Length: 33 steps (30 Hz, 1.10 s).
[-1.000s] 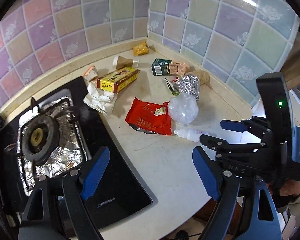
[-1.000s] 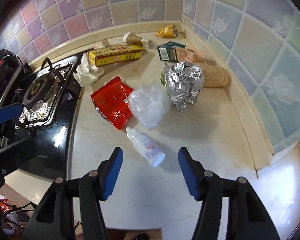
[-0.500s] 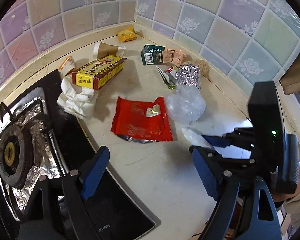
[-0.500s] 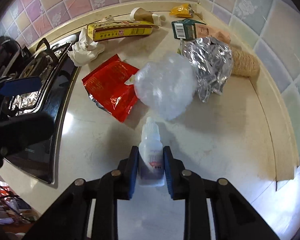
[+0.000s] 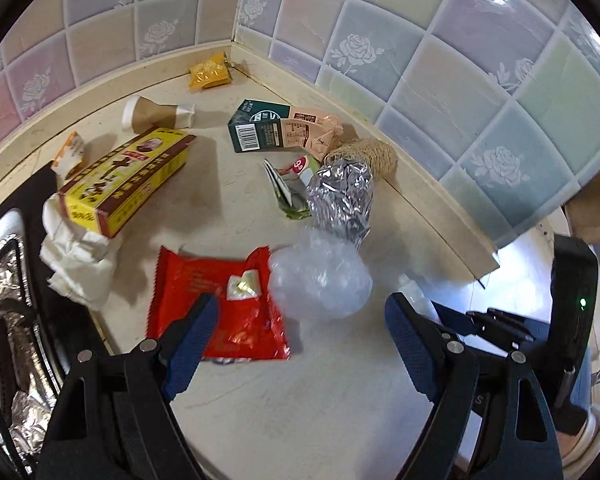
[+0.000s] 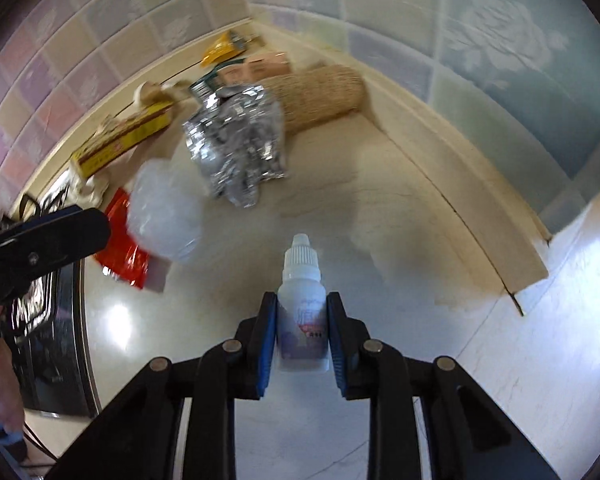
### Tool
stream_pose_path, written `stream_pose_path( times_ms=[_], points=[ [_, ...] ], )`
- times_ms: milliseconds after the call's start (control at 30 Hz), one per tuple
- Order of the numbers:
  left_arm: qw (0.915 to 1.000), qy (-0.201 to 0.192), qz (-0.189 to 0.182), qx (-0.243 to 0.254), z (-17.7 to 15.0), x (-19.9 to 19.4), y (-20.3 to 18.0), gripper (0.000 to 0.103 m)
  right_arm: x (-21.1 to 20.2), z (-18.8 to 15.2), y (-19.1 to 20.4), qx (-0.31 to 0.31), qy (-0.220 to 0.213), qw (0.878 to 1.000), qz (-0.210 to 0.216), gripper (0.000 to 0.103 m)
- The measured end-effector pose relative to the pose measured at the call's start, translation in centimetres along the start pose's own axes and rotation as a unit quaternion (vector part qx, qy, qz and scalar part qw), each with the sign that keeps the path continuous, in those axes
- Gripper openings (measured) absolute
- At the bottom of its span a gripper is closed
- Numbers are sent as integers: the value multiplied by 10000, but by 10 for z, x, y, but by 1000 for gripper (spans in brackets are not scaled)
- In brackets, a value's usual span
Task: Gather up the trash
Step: 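Grasp the clear plastic bag with the left gripper while the right gripper holds the bottle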
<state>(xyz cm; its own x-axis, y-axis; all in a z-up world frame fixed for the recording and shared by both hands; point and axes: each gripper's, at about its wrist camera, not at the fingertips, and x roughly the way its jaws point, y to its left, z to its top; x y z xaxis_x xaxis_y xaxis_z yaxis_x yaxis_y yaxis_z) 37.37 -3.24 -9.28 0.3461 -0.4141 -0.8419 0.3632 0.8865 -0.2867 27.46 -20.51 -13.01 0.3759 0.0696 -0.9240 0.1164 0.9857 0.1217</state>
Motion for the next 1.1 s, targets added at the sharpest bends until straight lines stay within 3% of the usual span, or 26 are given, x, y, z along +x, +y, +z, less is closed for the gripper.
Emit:
stream_pose_path(
  times_ms=[333,400,433,533,667,1100],
  points=[
    [9993,262,224,-117,15,44,-10,84,-1,-2,-7,358,-185,9992,-40,24],
    [9992,240,308,-126,15,46,-11,74,0,-1,-4,345,-221,9992,-38,24],
    [9990,256,339,-138,14,48,-13,61,-1,-1,-3,335,-240,9991,-43,24],
    [9989,215,404,-120,13,48,-15,48,0,2,4,290,-290,9992,-32,24],
    [9995,137,260,-118,8,39,-17,34,-8,-2,9,214,-368,9991,-16,24],
    [9984,-531,54,-207,-34,-48,-19,30,-50,-23,26,-45,-674,9971,346,24]
  ],
)
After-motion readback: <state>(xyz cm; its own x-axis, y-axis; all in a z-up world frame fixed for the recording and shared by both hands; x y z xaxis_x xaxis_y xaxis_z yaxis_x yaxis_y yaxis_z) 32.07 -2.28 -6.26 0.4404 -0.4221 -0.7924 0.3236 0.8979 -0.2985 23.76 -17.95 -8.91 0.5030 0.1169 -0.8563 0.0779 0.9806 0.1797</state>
